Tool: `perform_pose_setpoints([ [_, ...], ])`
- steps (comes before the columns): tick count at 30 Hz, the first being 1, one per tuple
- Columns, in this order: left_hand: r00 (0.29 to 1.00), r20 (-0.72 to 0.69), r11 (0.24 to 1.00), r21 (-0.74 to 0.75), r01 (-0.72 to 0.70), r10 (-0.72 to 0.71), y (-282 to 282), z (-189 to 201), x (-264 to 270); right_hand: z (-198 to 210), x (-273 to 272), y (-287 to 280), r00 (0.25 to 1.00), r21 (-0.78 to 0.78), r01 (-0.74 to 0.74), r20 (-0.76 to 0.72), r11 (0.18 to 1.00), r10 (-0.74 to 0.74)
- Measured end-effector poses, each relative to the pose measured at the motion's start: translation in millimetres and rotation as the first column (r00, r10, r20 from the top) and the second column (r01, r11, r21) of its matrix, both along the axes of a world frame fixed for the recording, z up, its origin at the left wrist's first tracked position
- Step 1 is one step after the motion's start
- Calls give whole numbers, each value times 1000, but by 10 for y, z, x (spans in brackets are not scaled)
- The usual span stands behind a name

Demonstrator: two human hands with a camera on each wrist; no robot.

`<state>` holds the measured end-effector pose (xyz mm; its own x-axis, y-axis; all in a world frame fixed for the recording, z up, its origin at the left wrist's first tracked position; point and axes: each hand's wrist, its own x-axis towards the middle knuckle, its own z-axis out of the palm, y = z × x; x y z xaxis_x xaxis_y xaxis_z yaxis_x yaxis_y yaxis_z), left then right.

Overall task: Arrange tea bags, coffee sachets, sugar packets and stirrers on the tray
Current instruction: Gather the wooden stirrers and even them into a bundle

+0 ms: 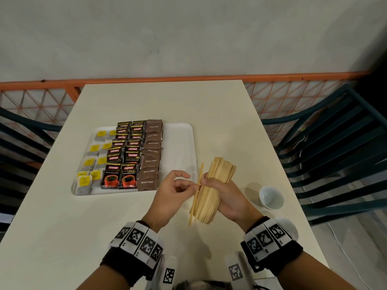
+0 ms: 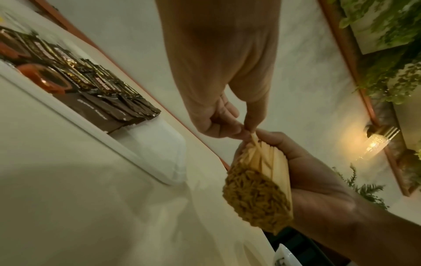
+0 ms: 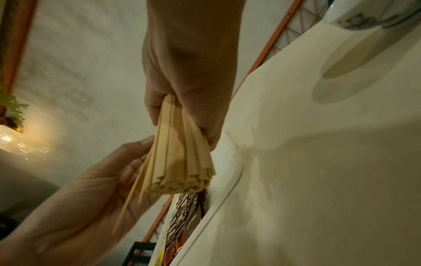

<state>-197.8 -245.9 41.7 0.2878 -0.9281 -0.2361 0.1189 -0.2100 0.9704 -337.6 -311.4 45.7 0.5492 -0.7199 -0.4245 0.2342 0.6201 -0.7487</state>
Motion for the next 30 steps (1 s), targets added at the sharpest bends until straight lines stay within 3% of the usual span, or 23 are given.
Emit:
perform_pose_setpoints([
  [7,996,87,1000,-27,7,-5,3,97,-10,25,117,-3,994,-90,-3,-112,996,-7],
  [11,982,122,989,22,-146,142,11,113,-32,105,210,-29,970,-220,110,-188,969,-153],
  [12,983,45,978,101,-180,176,10,101,0,143,252,-38,959,-268,141,-203,953,-199],
  [13,969,-126,962,200,-184,211,6,107,31,189,299,-46,947,-316,169,-211,934,-243],
  [15,829,-469,927,349,-141,303,1,140,99,301,414,-49,937,-402,194,-193,895,-290],
  [16,756,-552,911,389,-140,352,4,164,131,358,479,-34,940,-439,189,-176,878,-291],
  [19,621,-669,904,393,-171,408,-16,212,195,452,664,87,959,-501,144,-141,853,-245],
  [21,590,-682,897,397,-196,431,-36,219,227,421,769,193,968,-508,81,-165,858,-190],
  [27,622,-641,881,431,-194,451,-53,128,346,309,987,228,957,-481,-51,-274,875,-95],
  [29,694,-572,874,454,-175,436,-95,119,418,274,1062,111,942,-449,-49,-318,892,-108],
  [30,763,-493,866,471,-171,418,-123,106,458,249,1096,28,935,-427,-43,-335,903,-114],
])
